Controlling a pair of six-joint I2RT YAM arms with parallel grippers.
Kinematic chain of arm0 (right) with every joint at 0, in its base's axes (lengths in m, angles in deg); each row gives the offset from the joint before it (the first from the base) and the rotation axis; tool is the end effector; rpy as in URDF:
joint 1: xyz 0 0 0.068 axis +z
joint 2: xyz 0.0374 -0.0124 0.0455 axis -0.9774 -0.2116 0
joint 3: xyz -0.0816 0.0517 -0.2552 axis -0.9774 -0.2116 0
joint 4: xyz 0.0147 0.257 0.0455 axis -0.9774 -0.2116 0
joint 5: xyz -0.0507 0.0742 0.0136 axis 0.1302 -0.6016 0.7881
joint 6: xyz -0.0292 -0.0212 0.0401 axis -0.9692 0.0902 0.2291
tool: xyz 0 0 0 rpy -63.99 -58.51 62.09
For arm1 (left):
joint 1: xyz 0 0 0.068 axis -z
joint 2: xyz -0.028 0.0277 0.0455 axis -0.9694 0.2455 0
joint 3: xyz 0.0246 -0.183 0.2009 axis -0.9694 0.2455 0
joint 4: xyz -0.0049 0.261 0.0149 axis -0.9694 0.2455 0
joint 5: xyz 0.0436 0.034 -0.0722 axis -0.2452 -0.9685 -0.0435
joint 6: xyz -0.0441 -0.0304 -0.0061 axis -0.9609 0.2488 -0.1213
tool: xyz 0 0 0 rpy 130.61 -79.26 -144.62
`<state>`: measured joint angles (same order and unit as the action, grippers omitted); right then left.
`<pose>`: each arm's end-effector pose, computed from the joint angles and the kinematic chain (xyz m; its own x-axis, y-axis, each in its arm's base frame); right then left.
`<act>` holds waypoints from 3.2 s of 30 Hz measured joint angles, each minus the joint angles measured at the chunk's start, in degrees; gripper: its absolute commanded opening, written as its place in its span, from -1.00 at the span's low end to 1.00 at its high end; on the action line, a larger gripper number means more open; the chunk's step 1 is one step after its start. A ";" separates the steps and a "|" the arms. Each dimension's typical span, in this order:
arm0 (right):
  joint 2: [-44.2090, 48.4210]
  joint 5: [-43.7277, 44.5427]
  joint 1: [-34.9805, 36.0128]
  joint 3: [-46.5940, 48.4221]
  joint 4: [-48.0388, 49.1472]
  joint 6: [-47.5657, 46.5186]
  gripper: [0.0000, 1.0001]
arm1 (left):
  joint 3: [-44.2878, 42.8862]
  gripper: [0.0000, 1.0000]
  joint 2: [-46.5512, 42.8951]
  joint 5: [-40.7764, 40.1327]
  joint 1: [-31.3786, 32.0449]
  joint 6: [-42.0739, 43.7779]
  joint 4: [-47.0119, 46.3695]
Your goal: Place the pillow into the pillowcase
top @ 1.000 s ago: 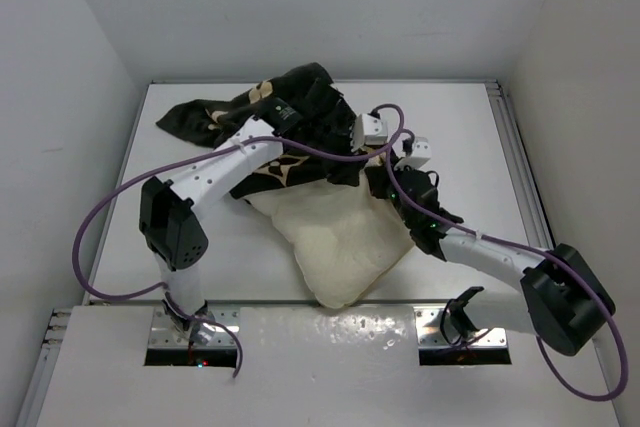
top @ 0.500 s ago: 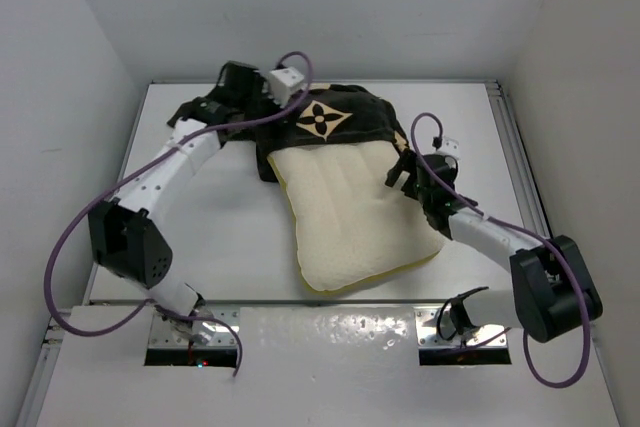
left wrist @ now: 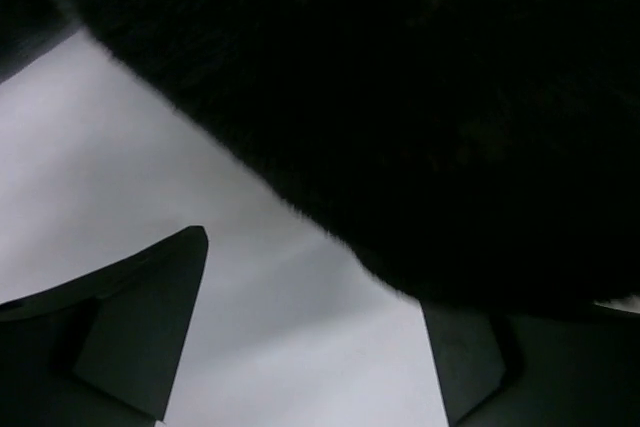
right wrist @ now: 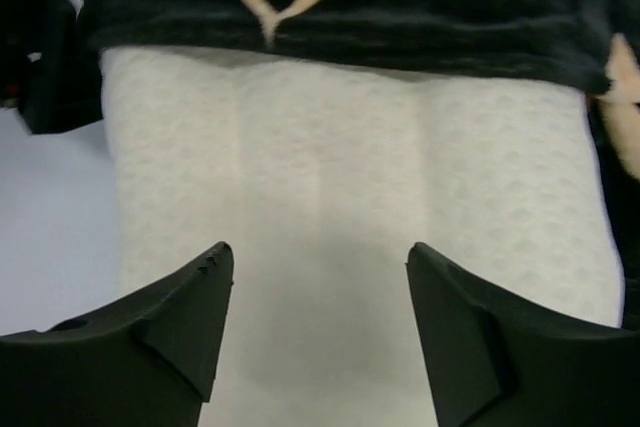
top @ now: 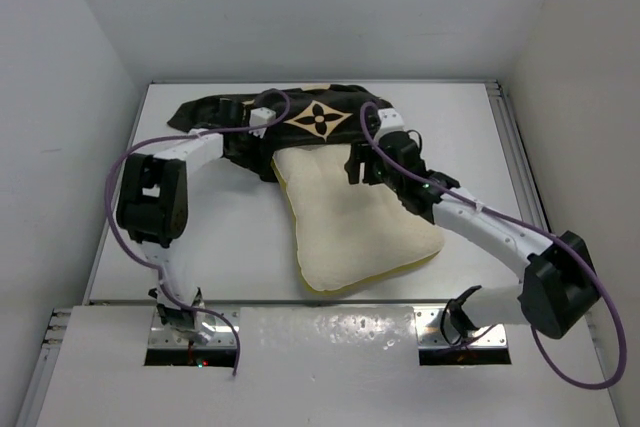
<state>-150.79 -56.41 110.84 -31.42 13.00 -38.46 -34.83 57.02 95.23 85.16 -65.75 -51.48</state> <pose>0.2533 0.1562 0.2645 -0.5129 0.1840 -0.8385 -0.1729 0.9346 0.3108 0.3848 -0.0711 0.1928 -0.7094 0.4324 -0.5566 0.5221 0.8529 -0.0027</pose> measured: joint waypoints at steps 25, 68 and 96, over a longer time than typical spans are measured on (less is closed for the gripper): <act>-24.50 0.22 16.59 19.23 -5.55 0.94 0.92 | -6.14 -1.00 12.66 9.49 -1.16 -3.02 -10.97; -28.28 12.33 9.40 21.68 7.10 30.58 0.54 | -10.93 -0.12 -13.55 30.29 10.54 47.32 40.63; -9.79 -18.78 -23.78 -0.66 -2.84 7.65 0.87 | -30.38 0.41 15.74 -14.16 22.80 12.24 -4.13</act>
<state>-160.58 -75.18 87.06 -32.08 10.16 -30.81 -65.21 72.76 81.07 107.95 -53.51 -55.61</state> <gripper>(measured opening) 0.938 0.705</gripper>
